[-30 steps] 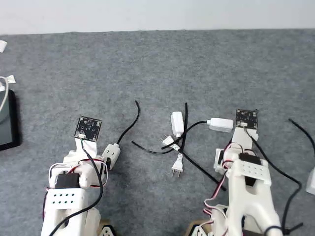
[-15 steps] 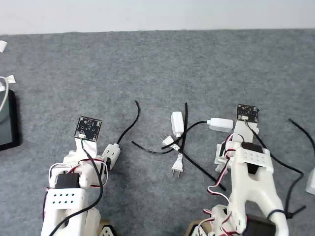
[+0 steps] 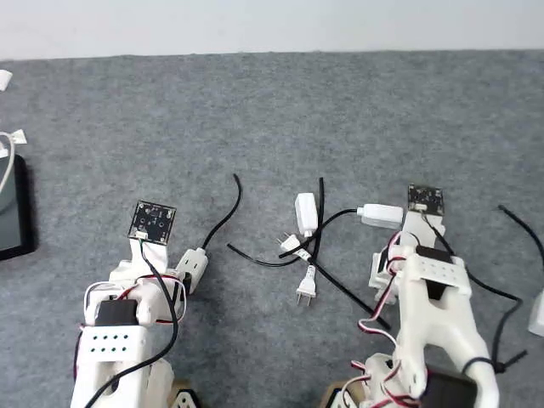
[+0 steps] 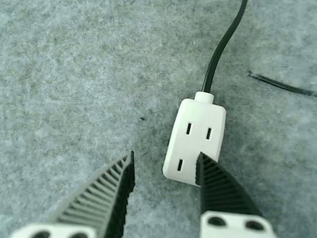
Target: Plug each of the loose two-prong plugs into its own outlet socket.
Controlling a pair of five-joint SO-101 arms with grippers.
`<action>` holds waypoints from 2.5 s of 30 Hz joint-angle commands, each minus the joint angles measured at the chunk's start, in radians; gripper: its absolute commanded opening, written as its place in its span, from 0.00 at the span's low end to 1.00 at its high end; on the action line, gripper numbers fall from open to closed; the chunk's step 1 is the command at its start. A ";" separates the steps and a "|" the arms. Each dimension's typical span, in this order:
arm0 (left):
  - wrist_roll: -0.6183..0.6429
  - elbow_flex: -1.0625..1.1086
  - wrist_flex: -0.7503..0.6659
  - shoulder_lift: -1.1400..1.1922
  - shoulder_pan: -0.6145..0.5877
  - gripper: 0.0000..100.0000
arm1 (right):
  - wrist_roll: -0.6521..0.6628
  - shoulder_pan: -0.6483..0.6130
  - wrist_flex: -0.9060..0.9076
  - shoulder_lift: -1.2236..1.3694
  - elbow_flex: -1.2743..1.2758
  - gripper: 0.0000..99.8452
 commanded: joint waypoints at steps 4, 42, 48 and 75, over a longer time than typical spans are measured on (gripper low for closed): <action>0.003 -0.005 -0.021 -0.012 -0.005 0.13 | -0.014 0.016 0.022 0.013 -0.017 0.08; 0.003 -0.004 -0.015 -0.012 -0.006 0.13 | 0.052 0.038 -0.001 -0.035 -0.008 0.01; 0.005 -0.010 -0.015 -0.012 -0.020 0.13 | -0.012 -0.002 0.018 -0.246 0.023 0.01; -0.261 -0.077 0.241 -0.011 0.046 0.22 | -0.155 -0.768 0.151 -1.063 -0.064 0.01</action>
